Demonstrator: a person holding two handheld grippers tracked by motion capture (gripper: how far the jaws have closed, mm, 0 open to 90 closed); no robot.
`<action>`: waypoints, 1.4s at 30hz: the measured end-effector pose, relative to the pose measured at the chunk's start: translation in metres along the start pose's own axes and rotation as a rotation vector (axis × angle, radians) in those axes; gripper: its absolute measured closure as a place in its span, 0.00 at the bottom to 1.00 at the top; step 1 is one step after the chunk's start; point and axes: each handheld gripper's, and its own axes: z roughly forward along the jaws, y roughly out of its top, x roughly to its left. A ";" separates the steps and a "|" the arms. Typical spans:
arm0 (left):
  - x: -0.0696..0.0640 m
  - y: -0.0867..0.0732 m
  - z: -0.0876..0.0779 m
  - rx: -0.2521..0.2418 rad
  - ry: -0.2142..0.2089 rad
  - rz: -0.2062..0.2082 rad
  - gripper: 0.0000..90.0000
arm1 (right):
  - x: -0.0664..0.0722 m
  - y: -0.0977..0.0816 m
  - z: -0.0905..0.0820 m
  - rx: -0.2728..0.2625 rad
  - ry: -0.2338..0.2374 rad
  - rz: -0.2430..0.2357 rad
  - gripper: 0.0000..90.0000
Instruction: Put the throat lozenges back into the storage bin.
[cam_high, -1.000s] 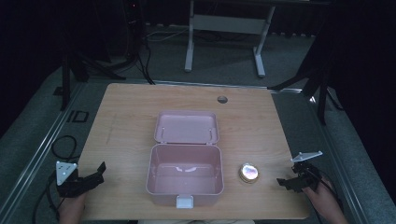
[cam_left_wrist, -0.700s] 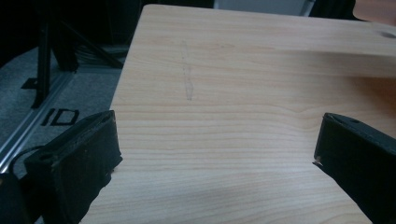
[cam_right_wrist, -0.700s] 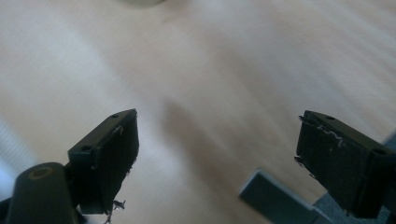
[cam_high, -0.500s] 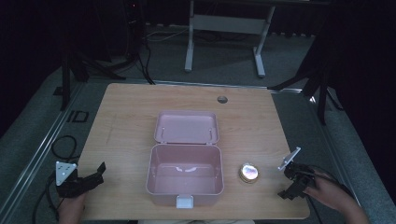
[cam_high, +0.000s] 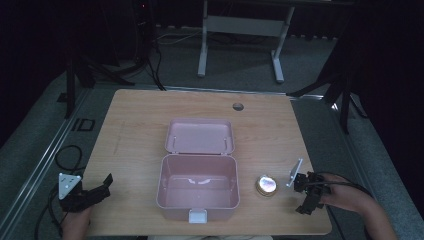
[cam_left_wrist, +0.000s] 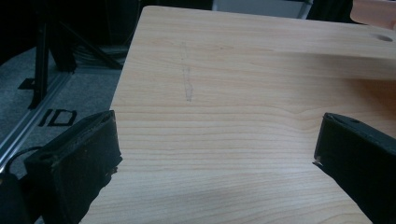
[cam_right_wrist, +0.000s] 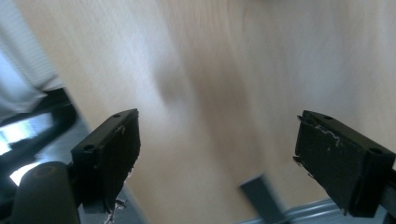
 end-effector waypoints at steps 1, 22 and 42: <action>0.000 0.000 0.000 0.001 -0.004 -0.001 0.01 | 0.001 0.002 0.000 -0.003 -0.010 -0.028 0.15; 0.000 0.000 0.000 0.002 -0.012 0.009 0.01 | -0.013 0.070 0.013 0.042 -0.017 -0.143 0.15; 0.000 0.000 0.000 0.004 -0.018 0.012 0.01 | -0.018 0.097 0.022 0.066 0.012 -0.192 0.22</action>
